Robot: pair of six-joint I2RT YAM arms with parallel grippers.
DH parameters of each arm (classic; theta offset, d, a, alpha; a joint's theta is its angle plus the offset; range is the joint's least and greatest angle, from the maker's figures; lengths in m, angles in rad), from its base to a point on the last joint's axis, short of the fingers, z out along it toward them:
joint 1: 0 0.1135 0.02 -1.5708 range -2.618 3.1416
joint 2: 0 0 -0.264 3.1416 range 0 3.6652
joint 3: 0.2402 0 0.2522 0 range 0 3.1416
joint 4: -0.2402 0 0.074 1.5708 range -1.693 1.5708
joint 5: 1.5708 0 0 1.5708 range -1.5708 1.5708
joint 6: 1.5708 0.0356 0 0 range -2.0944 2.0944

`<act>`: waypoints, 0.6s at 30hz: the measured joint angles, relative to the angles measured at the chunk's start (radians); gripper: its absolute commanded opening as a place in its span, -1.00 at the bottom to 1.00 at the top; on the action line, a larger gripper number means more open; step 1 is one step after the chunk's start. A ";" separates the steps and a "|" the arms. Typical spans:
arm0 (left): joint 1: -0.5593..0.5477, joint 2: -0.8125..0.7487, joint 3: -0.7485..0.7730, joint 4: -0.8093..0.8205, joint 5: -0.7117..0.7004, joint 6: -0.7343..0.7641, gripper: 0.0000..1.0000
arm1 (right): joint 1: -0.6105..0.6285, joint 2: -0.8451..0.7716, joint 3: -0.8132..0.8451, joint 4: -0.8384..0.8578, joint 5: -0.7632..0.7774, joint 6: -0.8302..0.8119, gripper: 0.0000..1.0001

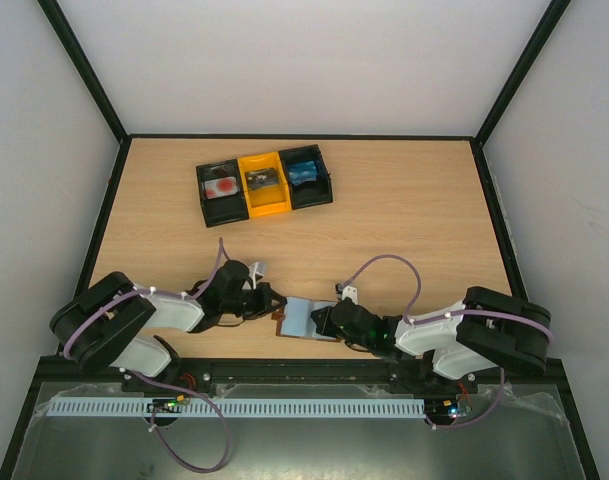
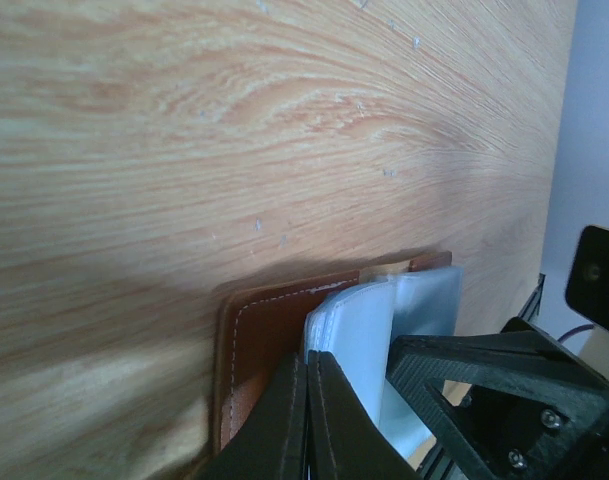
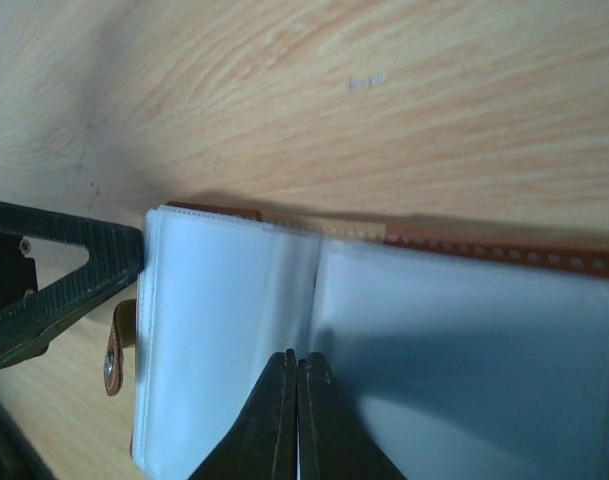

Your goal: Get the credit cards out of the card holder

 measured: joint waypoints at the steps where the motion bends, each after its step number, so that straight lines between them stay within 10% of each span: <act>1: 0.000 0.004 0.008 -0.010 -0.005 0.004 -0.95 | 0.000 0.000 0.005 -0.006 0.014 -0.004 -0.96; 11: 0.032 -0.015 0.060 -0.138 -0.080 0.048 -0.91 | 0.000 0.000 0.124 -0.119 0.138 -0.107 -0.89; 18: 0.035 -0.208 0.093 -0.332 -0.164 0.089 0.25 | 0.000 -0.083 0.154 -0.253 0.187 -0.154 -0.40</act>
